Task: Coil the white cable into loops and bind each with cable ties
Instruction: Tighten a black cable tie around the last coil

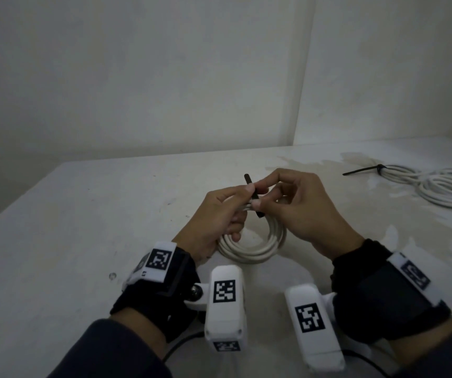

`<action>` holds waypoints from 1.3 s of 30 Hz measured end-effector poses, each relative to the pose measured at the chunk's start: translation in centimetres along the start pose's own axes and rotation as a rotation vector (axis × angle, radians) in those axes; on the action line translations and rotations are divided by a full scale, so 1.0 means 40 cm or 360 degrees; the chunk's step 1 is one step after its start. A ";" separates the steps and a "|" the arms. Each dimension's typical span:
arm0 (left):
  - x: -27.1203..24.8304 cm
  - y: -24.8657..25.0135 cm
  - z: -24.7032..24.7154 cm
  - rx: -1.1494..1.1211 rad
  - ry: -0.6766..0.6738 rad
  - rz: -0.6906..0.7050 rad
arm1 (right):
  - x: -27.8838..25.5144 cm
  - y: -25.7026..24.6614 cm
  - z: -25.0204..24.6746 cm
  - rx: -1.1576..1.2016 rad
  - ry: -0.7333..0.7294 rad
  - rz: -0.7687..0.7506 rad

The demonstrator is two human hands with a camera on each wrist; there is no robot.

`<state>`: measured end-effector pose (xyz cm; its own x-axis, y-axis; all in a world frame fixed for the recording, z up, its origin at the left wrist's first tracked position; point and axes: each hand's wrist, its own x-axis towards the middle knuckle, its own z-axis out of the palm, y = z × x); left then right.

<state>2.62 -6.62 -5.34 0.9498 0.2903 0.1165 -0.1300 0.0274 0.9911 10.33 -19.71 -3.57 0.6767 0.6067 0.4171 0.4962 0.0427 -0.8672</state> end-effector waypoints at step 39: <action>-0.004 0.010 0.107 0.0126 -0.0123 -0.0178 | 0.009 0.007 -0.041 0.0406 0.0886 0.0355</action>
<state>3.62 -10.75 -4.69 0.9765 0.2152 0.0066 -0.0021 -0.0208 0.9998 11.60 -20.79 -3.24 0.9632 0.1237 0.2387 0.2128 0.1918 -0.9581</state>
